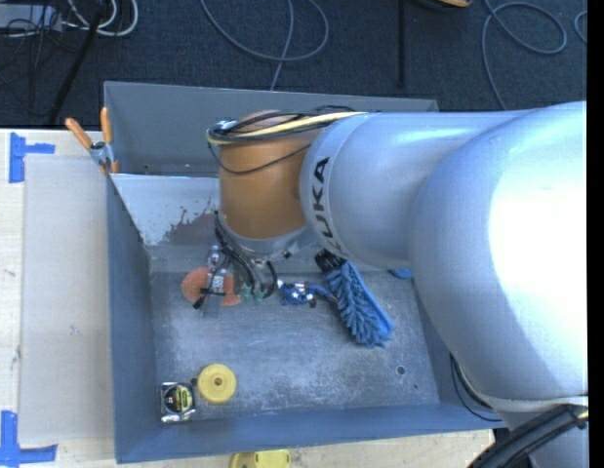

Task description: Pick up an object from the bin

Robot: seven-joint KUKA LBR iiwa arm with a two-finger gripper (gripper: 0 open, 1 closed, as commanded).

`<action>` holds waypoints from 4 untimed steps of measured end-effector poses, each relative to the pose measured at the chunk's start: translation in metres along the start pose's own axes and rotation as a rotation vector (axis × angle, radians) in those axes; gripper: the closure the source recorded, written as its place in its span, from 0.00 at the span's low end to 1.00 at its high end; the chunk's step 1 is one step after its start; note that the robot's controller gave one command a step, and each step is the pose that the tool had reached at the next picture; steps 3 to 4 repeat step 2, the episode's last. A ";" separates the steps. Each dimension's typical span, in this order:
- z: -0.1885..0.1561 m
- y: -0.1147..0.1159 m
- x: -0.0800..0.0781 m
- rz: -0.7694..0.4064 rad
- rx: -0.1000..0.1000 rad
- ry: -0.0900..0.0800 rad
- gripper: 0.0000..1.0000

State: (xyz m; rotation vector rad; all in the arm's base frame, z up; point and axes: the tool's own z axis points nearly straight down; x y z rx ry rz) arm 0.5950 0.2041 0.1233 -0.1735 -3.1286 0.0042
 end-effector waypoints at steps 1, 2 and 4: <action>-0.018 0.005 -0.009 0.004 -0.009 -0.020 1.00; -0.203 -0.034 0.022 -0.004 -0.003 -0.006 1.00; -0.203 -0.034 0.022 -0.004 -0.003 -0.006 1.00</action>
Offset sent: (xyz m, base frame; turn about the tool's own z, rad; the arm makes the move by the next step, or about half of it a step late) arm -0.0293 -0.0376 0.2317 -0.0064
